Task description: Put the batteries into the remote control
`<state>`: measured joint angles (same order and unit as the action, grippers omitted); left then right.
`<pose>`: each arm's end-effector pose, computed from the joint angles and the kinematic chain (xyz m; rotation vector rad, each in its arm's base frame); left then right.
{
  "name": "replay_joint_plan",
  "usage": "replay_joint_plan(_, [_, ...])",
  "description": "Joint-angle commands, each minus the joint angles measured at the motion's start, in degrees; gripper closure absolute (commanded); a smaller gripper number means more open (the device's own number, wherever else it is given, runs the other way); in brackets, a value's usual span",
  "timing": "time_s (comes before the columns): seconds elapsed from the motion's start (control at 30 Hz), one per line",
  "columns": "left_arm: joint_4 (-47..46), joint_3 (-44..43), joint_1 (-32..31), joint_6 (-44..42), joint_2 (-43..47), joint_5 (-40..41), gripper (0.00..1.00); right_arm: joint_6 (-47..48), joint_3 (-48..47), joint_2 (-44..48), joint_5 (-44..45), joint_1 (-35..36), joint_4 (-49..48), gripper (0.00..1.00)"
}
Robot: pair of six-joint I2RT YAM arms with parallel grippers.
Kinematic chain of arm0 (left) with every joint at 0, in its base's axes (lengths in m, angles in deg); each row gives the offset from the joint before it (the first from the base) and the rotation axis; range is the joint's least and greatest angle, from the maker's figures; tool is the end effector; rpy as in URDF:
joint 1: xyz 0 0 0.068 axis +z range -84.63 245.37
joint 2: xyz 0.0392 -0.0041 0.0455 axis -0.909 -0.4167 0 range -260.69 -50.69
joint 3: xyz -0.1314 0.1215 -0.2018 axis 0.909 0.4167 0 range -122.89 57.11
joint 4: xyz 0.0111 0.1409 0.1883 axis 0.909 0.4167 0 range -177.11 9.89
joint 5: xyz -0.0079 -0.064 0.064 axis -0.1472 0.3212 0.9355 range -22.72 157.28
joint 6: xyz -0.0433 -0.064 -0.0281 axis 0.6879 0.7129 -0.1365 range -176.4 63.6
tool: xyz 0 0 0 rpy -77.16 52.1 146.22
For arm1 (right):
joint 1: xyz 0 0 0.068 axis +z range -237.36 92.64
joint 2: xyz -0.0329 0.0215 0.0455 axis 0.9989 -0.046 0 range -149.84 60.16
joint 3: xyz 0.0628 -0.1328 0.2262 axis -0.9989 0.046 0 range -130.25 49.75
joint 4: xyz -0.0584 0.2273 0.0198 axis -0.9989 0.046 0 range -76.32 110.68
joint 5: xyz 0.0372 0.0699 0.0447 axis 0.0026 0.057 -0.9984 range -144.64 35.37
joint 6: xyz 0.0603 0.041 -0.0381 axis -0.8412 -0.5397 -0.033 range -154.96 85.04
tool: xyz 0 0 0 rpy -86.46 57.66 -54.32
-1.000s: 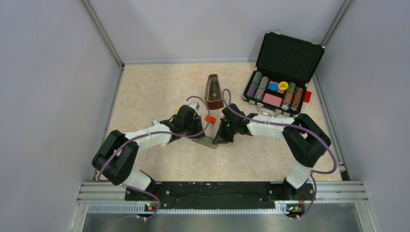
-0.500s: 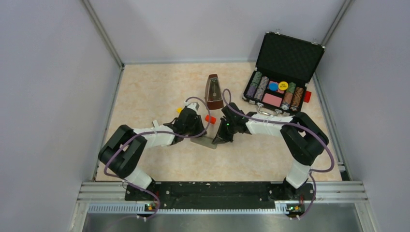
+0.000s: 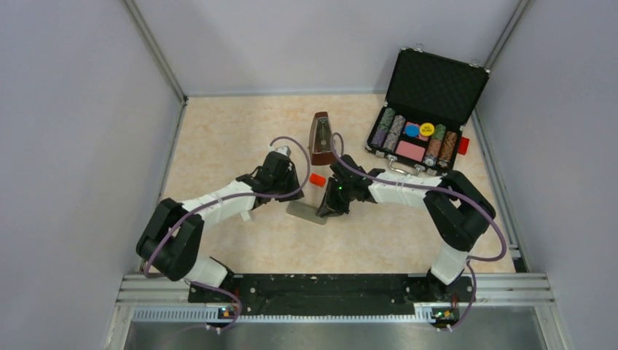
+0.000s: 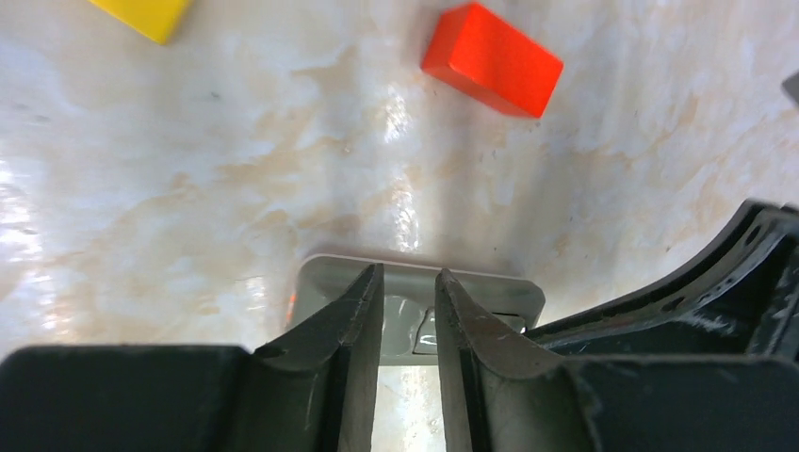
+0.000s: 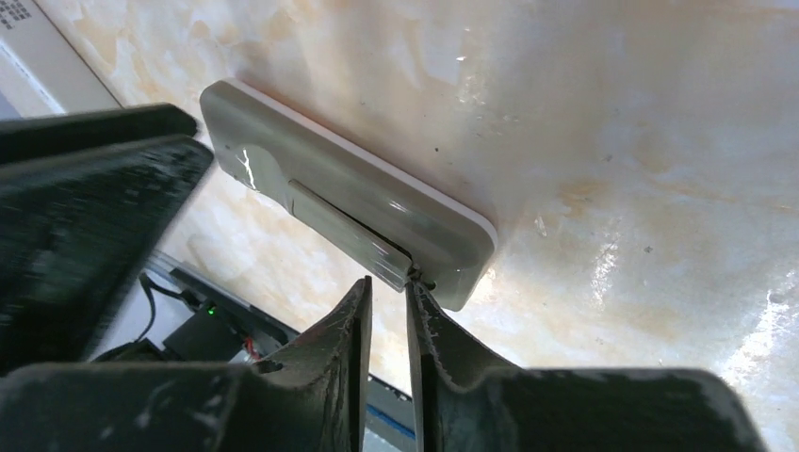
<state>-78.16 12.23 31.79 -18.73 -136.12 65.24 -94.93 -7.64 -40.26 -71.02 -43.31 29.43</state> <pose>0.2466 -0.1667 0.1673 -0.0737 2.5249 -0.5793 0.2309 0.2514 0.1437 0.2854 2.8811 0.8934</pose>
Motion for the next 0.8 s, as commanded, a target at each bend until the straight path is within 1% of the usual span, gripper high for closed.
replay_joint_plan(0.0, [5.12,-4.37,2.93,0.56,5.16,1.5,0.67,2.43,2.07,0.52,9.98,2.27,-9.86,0.77])
replay_joint_plan(0.23, [7.8,-3.57,6.33,1.42,9.63,1.53,0.66,5.59,3.48,9.45,11.58,2.23,-9.09,0.65])
replay_joint_plan(0.4, [8.27,-1.21,8.64,2.92,13.9,1.33,0.66,13.48,3.18,12.37,10.1,2.24,-7.12,0.54])
replay_joint_plan(0.5, [8.57,-0.12,9.68,3.28,16.2,1.12,0.65,22.83,1.32,11.43,7.21,2.24,-6.25,0.46])
replay_joint_plan(0.6, [10.07,0.52,10.36,3.5,18.78,1.47,0.62,38.2,-3.18,7.84,4.69,2.25,-2.66,0.38])
replay_joint_plan(0.7, [11.19,1.66,11.21,4.06,21.38,3.58,0.56,53.78,-7.52,3.48,2.65,2.21,1.18,0.33])
replay_joint_plan(0.77, [11.51,2.75,11.98,4.74,23.47,3.78,0.49,61.18,-9.62,1.04,2.13,2.26,3.3,0.31])
